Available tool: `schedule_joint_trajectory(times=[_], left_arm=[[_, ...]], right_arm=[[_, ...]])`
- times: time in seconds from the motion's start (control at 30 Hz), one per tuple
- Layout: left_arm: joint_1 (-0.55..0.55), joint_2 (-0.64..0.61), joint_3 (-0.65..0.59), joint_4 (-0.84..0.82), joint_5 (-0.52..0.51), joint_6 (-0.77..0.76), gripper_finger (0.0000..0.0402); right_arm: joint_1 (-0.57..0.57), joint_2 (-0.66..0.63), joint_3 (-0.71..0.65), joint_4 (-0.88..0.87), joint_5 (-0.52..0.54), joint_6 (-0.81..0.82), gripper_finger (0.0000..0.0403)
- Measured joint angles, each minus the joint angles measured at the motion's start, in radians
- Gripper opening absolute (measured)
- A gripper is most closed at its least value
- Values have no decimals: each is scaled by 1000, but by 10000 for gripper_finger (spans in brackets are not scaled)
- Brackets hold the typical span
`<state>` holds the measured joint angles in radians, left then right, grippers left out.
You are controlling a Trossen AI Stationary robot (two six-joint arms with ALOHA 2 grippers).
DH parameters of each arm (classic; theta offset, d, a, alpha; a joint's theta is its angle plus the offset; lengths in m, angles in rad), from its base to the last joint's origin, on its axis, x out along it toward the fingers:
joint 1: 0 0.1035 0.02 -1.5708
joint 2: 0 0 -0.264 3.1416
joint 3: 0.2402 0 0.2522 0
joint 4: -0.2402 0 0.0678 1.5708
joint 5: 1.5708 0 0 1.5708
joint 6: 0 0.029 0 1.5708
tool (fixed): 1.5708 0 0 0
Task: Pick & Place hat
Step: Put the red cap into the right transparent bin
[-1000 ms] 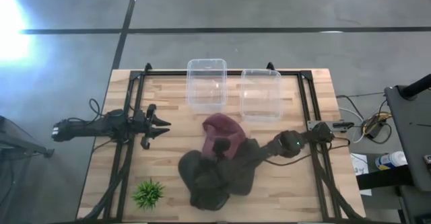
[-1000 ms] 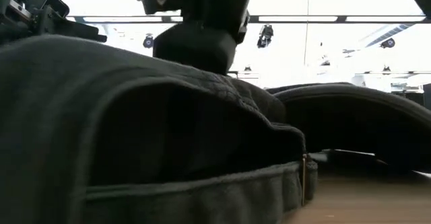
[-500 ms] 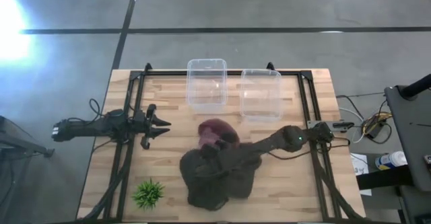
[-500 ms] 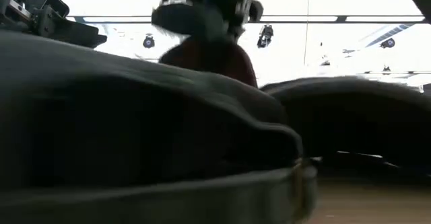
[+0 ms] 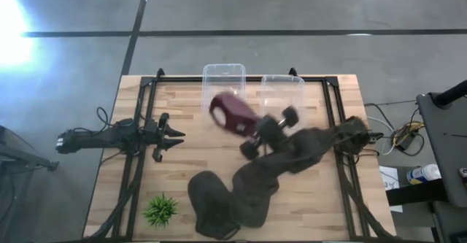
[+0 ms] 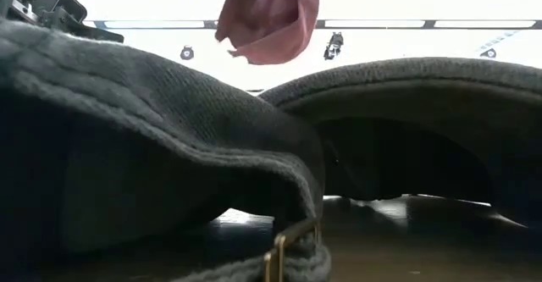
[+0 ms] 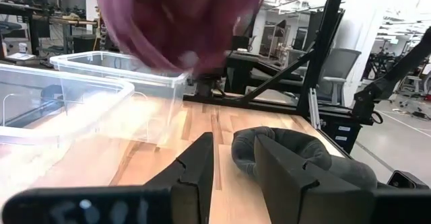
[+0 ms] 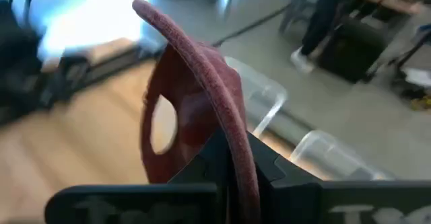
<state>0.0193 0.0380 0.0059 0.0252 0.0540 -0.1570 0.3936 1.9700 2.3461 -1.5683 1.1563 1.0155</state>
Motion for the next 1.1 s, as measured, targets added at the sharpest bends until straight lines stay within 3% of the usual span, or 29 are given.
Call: schedule_joint_trajectory(times=[0.13,0.23,0.43,0.6,0.73,0.9,0.97,1.1], left_arm=[[0,0,0,0,0,0,104],[0,0,0,0,0,0,104],[0,0,0,0,0,0,104],[0,0,0,1,-1,0,104],[0,0,0,1,-1,0,104],[0,0,0,1,-2,0,104],[0,0,0,1,-2,0,104],[0,0,0,2,-2,-35,104]], right_arm=[[-76,-62,-56,-2,72,-148,13],[-158,-111,-134,-2,63,-161,13],[-376,-211,-336,-5,-159,-31,13],[-445,-265,-437,-3,-185,-80,13],[-501,-314,-497,-2,-333,-76,13],[-583,-385,-677,-4,-696,29,13],[-600,-400,-762,-3,-765,71,13],[-598,-414,-873,40,-797,134,13]])
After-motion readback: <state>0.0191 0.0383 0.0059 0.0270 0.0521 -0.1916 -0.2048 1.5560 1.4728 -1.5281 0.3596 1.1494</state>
